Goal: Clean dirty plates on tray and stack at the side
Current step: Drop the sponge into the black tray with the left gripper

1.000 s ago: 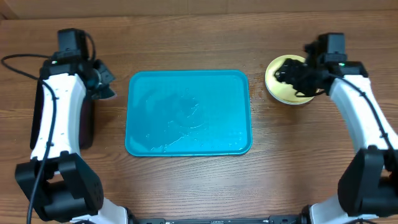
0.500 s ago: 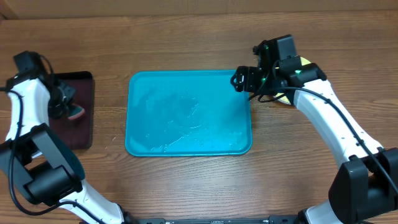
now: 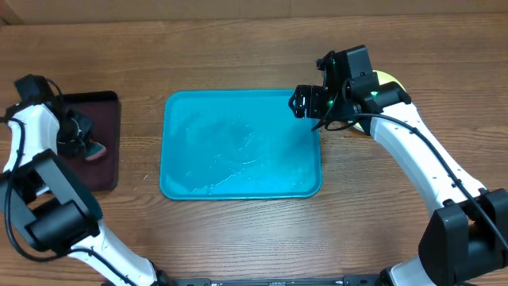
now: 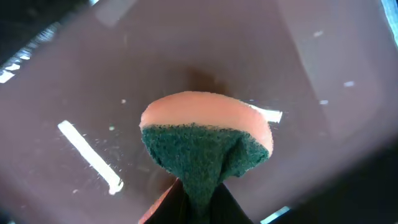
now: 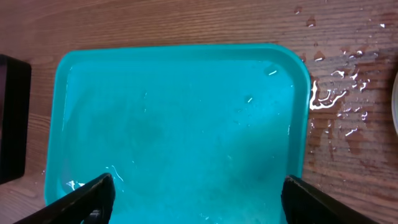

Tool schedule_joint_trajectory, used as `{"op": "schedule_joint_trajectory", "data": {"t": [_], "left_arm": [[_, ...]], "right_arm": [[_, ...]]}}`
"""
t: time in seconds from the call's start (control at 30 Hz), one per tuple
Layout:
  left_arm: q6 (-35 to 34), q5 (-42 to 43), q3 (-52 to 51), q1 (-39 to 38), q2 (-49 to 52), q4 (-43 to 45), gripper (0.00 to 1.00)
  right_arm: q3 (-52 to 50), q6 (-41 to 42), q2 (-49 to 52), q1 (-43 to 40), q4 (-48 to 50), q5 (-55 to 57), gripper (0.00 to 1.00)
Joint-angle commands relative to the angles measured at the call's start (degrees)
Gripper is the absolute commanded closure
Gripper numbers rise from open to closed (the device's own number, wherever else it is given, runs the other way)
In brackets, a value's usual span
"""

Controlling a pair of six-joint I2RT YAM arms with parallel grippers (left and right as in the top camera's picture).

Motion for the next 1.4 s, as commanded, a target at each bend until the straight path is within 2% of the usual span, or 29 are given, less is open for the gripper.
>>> {"op": "schedule_joint_trajectory", "data": {"t": [0.0,0.1,0.13,0.17,0.23,0.6,0.73,1.0,1.37], "left_arm": [[0.96,-0.37,-0.24,0.22,2.16,0.85,0.85],[0.98,-0.02,-0.15,0.44,2.16,1.29,0.78],[1.03,0.55,-0.07,0.44,2.14,1.18,0.73],[1.20,1.20,0.11,0.46,2.10,0.96,0.63],[1.18,2.78,1.11,0.48,2.01,-0.35,0.02],[1.18,5.77,15.23,0.46,-3.85,-14.38,0.00],[1.18,8.66,15.30,-0.02,-10.58,-15.76,0.00],[0.94,7.98,11.61,-5.44,-22.75,-16.74,0.00],[0.92,7.45,10.93,-11.28,-22.82,-16.61,0.00]], "right_arm": [[0.98,-0.15,-0.11,0.31,-1.38,0.50,0.11],[0.98,-0.15,-0.11,0.31,-1.51,0.50,0.07],[0.98,-0.15,-0.11,0.31,-1.53,0.48,0.05],[0.98,-0.15,-0.11,0.31,-1.64,0.46,0.03],[0.98,-0.15,-0.11,0.31,-1.84,0.13,0.00],[1.01,-0.15,-2.23,0.28,-3.08,0.07,0.00],[1.01,-0.15,-5.57,0.28,-3.80,0.09,0.00],[1.01,-0.17,-14.71,0.28,-8.28,4.94,0.00],[1.01,-0.17,-15.80,0.24,-16.37,5.11,0.00]]}}
